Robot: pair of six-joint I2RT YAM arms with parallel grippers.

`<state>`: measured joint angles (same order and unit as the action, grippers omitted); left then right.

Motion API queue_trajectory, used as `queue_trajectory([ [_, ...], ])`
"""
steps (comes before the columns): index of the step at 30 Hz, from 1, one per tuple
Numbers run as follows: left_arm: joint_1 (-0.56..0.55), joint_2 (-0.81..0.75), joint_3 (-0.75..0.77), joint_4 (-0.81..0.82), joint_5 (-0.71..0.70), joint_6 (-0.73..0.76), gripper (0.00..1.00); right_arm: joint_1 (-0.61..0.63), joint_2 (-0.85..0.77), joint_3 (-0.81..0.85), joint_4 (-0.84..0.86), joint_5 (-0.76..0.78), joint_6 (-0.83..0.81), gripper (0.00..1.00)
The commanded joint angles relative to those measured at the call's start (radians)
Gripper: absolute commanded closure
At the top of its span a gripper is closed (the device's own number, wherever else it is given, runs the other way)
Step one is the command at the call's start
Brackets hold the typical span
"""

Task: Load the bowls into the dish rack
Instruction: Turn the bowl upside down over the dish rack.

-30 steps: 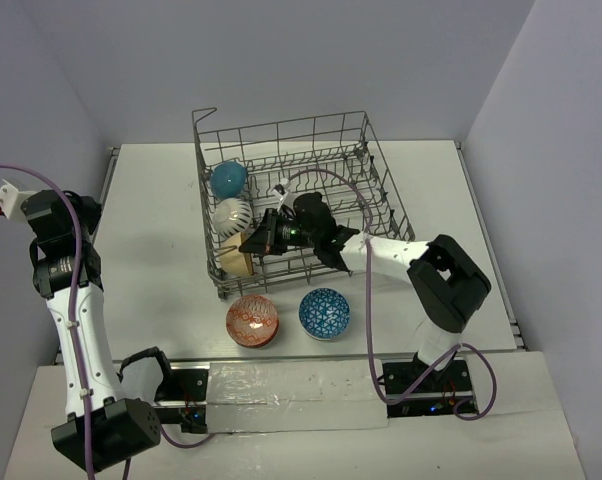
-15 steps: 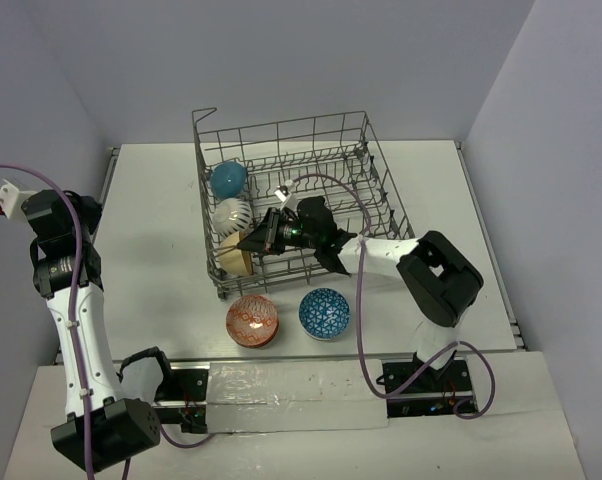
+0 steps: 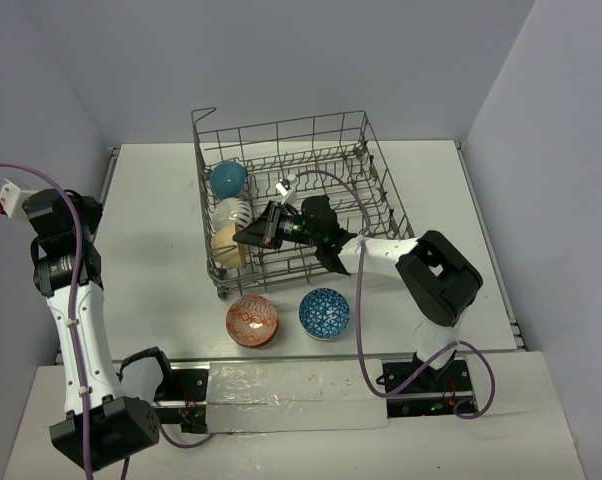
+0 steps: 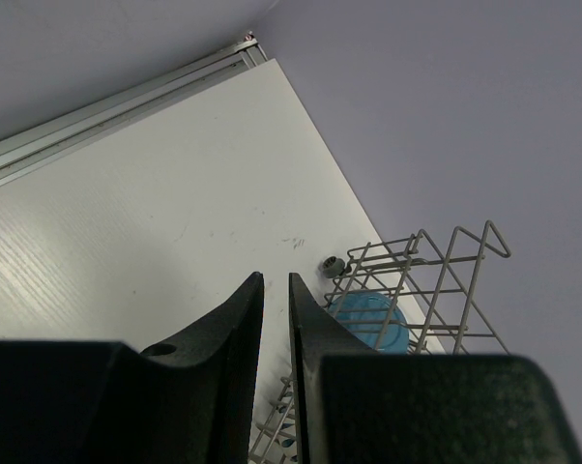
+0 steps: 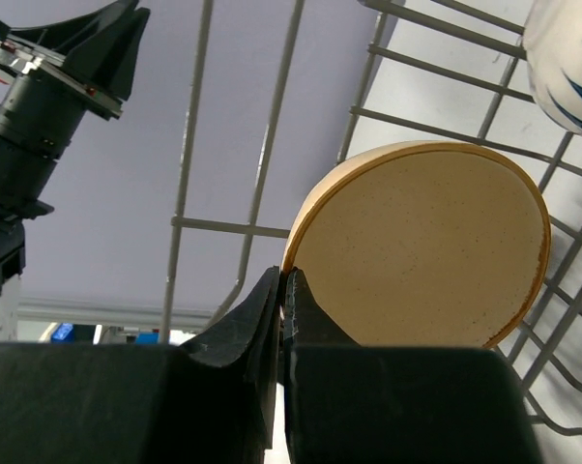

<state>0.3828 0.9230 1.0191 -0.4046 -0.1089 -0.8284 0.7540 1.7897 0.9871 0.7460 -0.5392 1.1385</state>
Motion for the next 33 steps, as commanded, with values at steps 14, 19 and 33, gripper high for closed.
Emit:
queue_trajectory([
  [14, -0.019, 0.002, 0.019, 0.026, -0.002, 0.023, 0.78, 0.027, 0.099, 0.024, 0.156, -0.028, 0.035, 1.0],
  [19, -0.021, 0.005, 0.019, 0.026, 0.005, 0.023, 0.78, 0.031, 0.091, 0.036, 0.096, -0.021, 0.003, 1.0],
  [33, -0.025, 0.002, 0.019, 0.026, 0.002, 0.026, 0.78, 0.031, 0.013, 0.068, -0.178, 0.05, -0.132, 1.0],
])
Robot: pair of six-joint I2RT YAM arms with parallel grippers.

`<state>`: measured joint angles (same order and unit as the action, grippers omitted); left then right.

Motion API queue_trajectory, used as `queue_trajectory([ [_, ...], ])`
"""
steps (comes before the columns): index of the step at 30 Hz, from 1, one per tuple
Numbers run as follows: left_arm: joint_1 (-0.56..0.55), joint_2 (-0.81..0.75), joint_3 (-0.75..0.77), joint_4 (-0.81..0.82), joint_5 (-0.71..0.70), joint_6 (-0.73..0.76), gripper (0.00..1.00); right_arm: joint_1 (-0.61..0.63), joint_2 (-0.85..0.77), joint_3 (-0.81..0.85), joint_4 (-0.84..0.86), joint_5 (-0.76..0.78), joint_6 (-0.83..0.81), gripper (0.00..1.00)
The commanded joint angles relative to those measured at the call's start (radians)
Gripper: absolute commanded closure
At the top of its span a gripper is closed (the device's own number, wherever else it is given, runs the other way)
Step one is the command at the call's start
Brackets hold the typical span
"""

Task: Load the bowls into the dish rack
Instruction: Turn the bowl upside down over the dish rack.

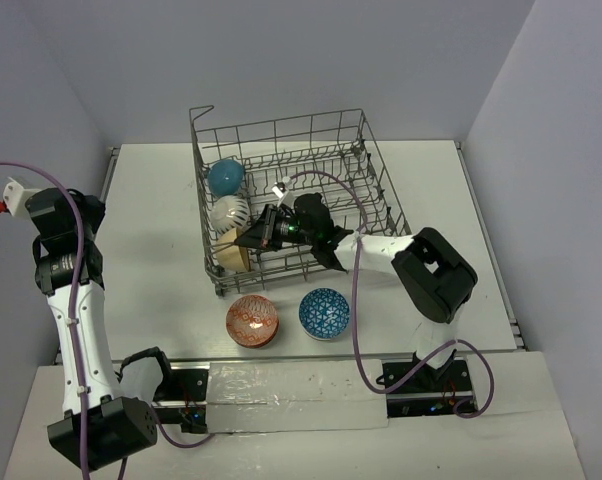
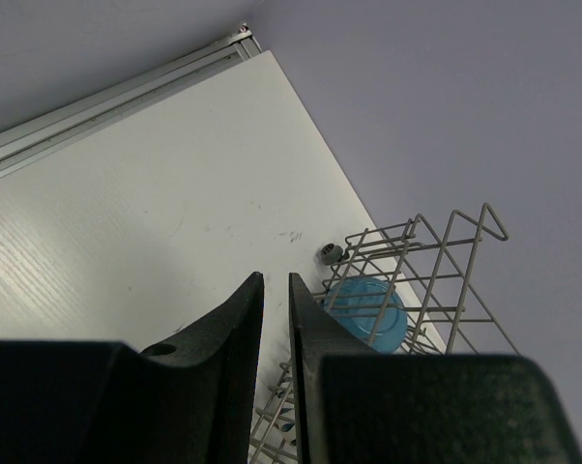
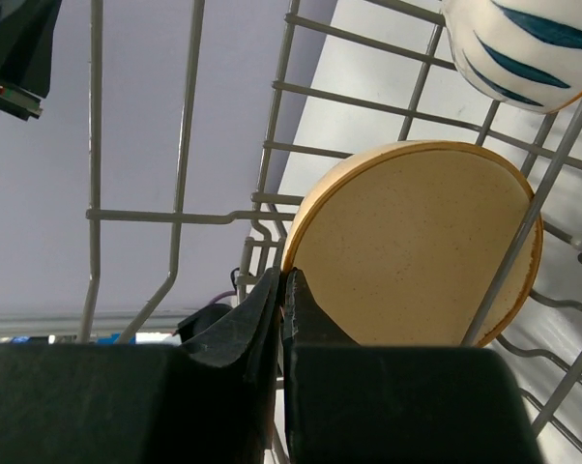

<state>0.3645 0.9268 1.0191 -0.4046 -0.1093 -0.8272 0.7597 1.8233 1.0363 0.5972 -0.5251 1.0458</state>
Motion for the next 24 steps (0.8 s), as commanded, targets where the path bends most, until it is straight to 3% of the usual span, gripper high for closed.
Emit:
queue_trajectory([
  [1, -0.009, -0.002, 0.021, 0.026, 0.002, 0.025, 0.78, 0.026, -0.024, 0.021, -0.037, 0.039, -0.046, 1.0],
  [17, -0.015, 0.001, 0.021, 0.024, 0.0, 0.028, 0.78, 0.026, -0.076, 0.036, -0.165, 0.094, -0.118, 1.0],
  [20, -0.016, 0.001, 0.022, 0.024, -0.001, 0.027, 0.78, 0.024, -0.081, 0.039, -0.189, 0.106, -0.132, 0.91],
  [24, -0.018, 0.001, 0.024, 0.024, -0.004, 0.028, 0.78, 0.02, -0.087, 0.036, -0.206, 0.117, -0.139, 0.88],
])
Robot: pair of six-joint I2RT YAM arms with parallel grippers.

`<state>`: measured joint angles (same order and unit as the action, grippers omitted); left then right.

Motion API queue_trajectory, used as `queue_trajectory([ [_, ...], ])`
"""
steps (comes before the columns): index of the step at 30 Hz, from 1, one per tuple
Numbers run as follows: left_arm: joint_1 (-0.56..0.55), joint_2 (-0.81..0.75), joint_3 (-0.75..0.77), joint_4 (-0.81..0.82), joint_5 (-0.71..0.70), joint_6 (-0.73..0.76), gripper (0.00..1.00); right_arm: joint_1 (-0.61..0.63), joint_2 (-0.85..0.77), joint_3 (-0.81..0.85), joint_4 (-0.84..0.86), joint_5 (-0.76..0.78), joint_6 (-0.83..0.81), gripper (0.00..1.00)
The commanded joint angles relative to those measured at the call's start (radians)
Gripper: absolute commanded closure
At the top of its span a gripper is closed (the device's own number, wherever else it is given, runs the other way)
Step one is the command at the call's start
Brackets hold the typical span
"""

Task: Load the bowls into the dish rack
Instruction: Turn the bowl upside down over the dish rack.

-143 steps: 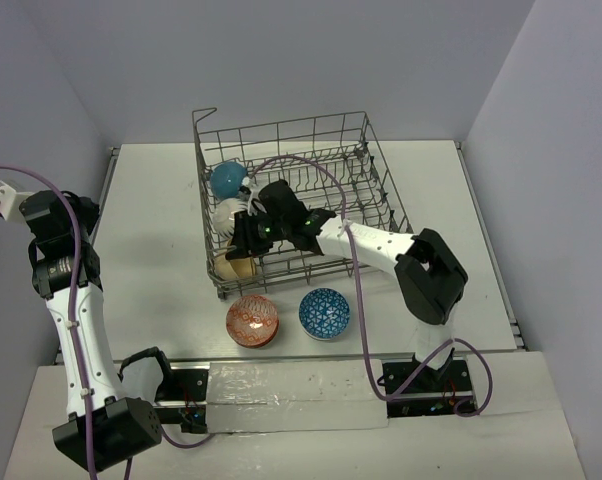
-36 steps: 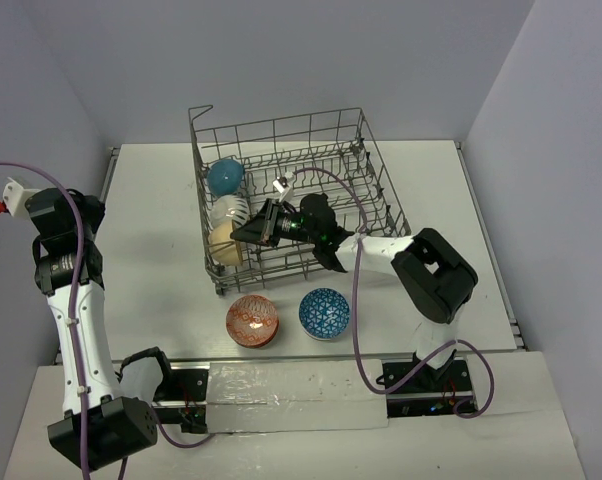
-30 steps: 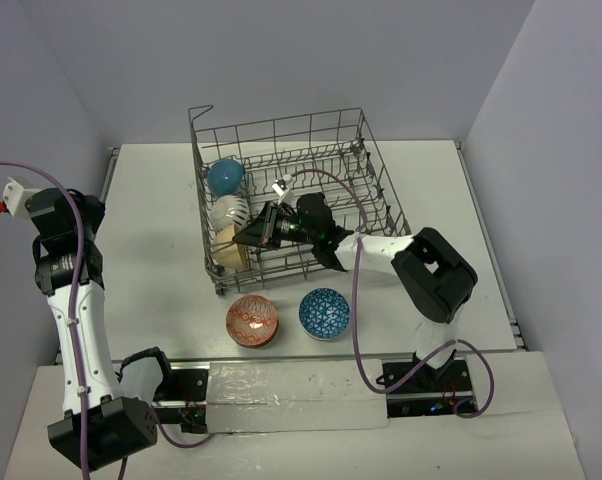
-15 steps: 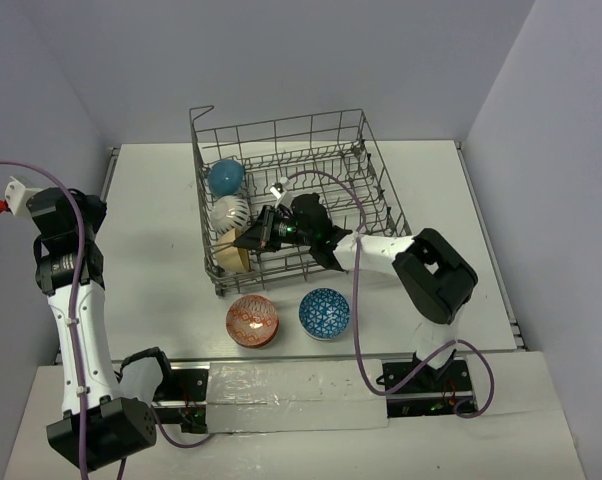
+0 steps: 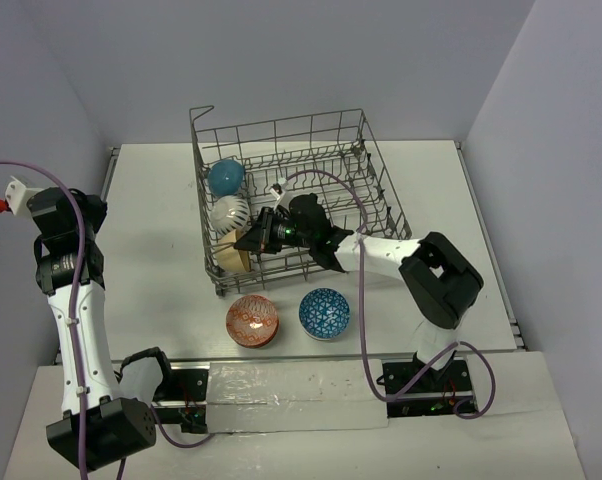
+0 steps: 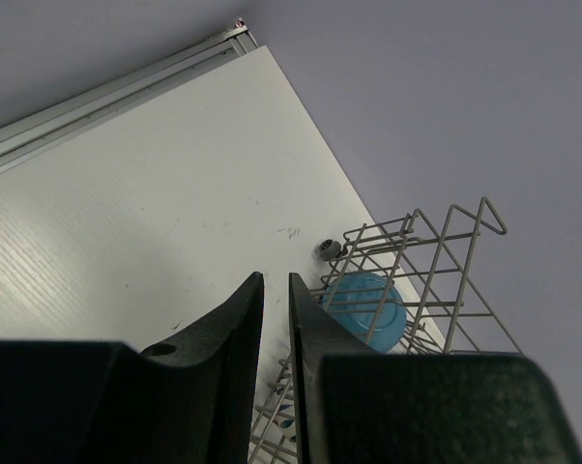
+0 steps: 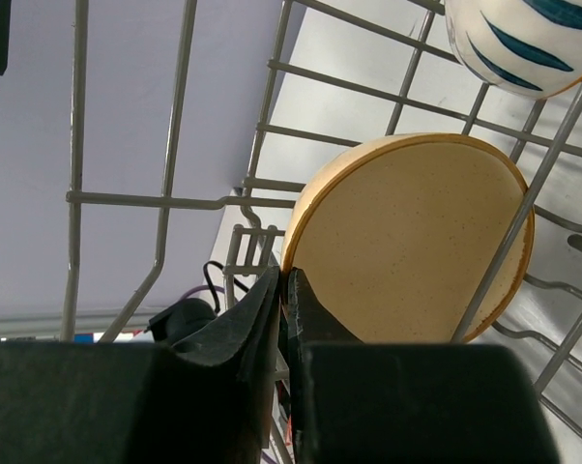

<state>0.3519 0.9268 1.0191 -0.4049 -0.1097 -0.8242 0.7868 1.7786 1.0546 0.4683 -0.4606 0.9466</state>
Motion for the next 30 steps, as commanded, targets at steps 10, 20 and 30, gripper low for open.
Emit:
queue_trajectory([
  [10, -0.007, 0.003, 0.026, 0.023, -0.005, 0.027, 0.78, -0.015, -0.073, 0.013, -0.115, 0.076, -0.063, 0.75],
  [20, -0.007, 0.001, 0.024, 0.021, -0.004, 0.027, 0.78, -0.046, -0.111, -0.004, -0.165, 0.1, -0.1, 0.71],
  [30, -0.008, 0.003, 0.024, 0.024, -0.001, 0.027, 0.78, -0.073, -0.117, -0.022, -0.2, 0.105, -0.127, 0.69],
])
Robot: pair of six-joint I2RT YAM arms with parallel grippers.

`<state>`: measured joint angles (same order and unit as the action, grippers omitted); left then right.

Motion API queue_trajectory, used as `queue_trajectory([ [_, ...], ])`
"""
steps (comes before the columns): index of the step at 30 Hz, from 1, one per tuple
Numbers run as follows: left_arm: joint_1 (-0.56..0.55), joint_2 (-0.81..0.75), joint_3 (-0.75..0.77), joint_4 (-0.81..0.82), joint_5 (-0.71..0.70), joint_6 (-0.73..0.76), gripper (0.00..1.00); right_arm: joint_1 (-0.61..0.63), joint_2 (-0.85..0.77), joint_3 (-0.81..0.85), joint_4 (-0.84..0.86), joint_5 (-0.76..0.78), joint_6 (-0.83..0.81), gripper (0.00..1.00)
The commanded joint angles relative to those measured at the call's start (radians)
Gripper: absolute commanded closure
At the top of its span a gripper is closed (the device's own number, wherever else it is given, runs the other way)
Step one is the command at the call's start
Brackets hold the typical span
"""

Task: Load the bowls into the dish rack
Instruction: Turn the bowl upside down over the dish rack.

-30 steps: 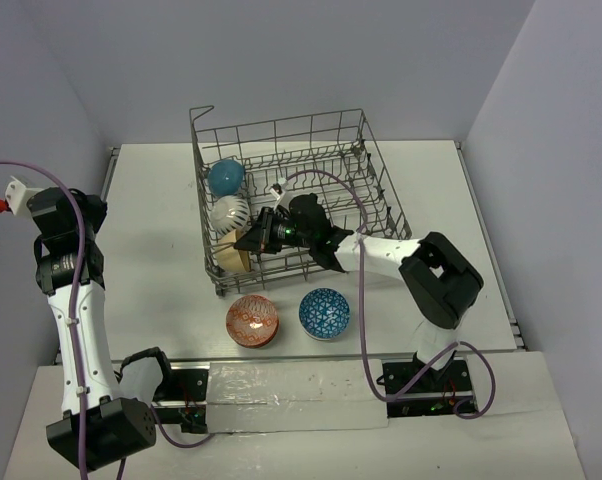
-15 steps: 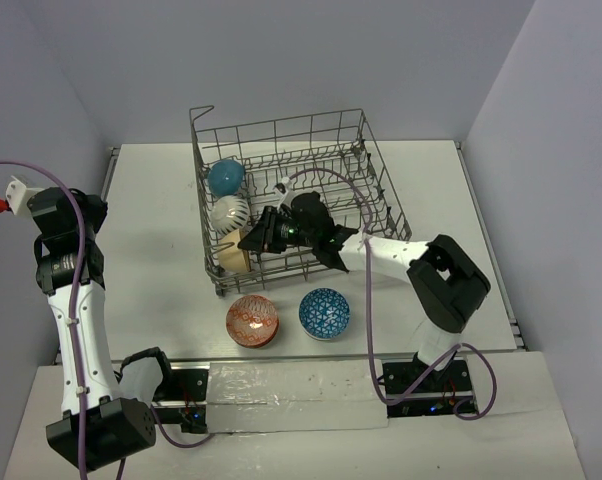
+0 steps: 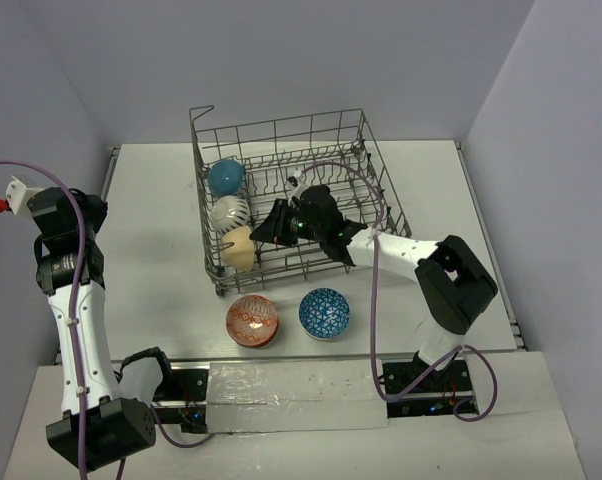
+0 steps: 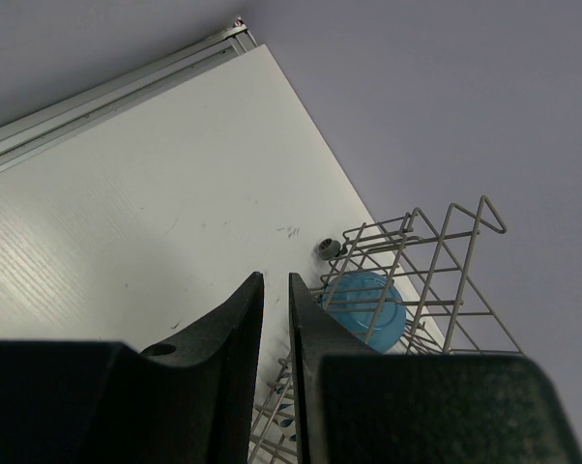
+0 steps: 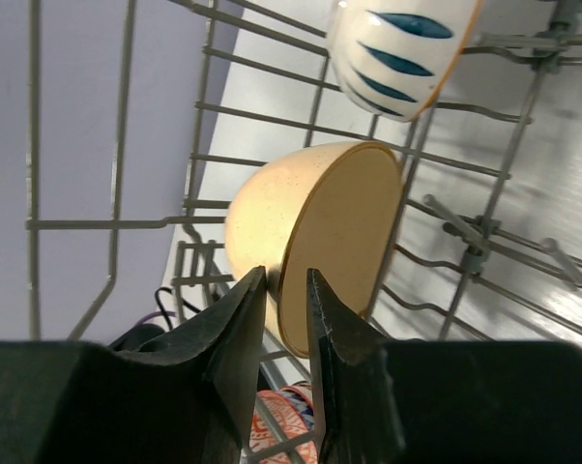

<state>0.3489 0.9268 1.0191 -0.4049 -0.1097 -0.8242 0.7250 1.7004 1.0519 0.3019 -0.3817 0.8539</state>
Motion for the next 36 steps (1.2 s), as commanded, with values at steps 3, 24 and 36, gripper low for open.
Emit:
queue_trajectory([
  [3, -0.007, 0.001, 0.024, 0.023, -0.001, 0.027, 0.78, -0.016, -0.038, -0.018, -0.056, 0.035, -0.055, 0.68],
  [24, -0.022, -0.002, 0.019, 0.034, 0.015, 0.036, 0.78, -0.025, -0.119, 0.113, -0.256, 0.09, -0.242, 0.63],
  [36, -0.12, 0.046, 0.048, 0.034, 0.024, 0.152, 0.78, -0.067, -0.243, 0.418, -0.618, 0.413, -0.555, 0.57],
])
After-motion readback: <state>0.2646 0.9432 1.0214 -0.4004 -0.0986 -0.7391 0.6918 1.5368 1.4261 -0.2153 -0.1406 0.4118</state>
